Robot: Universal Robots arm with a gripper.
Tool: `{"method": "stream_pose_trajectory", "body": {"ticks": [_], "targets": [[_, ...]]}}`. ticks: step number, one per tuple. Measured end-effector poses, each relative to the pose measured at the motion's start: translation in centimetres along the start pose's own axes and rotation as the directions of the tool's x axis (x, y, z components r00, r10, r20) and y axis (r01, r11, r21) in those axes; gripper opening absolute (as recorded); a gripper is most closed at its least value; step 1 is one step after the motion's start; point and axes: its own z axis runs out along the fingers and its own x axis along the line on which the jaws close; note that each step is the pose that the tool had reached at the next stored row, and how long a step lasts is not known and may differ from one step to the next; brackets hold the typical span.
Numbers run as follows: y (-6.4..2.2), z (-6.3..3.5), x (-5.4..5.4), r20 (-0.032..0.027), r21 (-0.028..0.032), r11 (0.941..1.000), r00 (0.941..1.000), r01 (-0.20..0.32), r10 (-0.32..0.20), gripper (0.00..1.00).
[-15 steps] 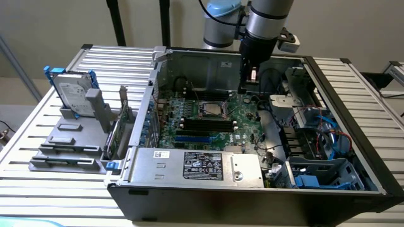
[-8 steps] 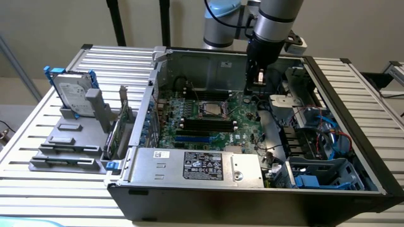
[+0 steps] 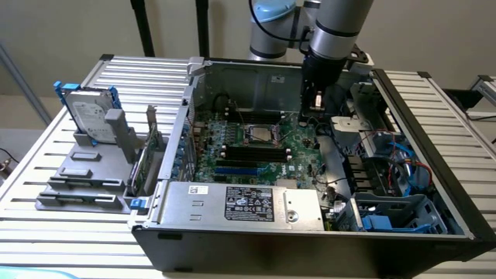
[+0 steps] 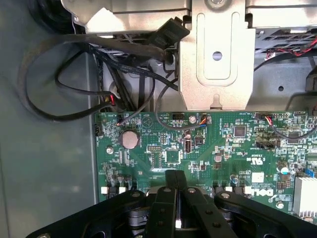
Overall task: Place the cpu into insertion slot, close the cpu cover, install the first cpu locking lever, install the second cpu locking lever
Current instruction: 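Close the cpu cover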
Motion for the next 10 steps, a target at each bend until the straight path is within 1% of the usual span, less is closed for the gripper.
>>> {"method": "stream_pose_trajectory", "body": {"ticks": [2, 3, 4, 5, 7, 8, 9, 10], "targets": [[0.01, 0.36, -0.02, 0.0000, 0.0002, 1.0000, 1.0000, 0.000, 0.000, 0.11], [0.01, 0.48, -0.02, -0.0001, 0.0020, 1.0000, 1.0000, 0.000, 0.000, 0.11], [0.01, 0.53, -0.02, 0.0001, 0.0064, 1.0000, 1.0000, 0.000, 0.000, 0.11], [0.00, 0.53, -0.03, 0.0007, 0.0157, 0.9999, 1.0000, 0.000, 0.000, 0.11], [-0.03, 0.53, -0.03, 0.0020, 0.0427, 0.9991, 1.0000, -0.001, 0.001, 0.11], [-0.09, 0.54, -0.03, 0.0023, 0.0534, 0.9986, 1.0000, -0.002, 0.002, 0.11], [-0.20, 0.54, -0.03, 0.0028, 0.0626, 0.9980, 1.0000, -0.002, 0.002, 0.11], [-0.33, 0.54, -0.03, 0.0031, 0.0698, 0.9976, 1.0000, -0.002, 0.002, 0.11]]}}
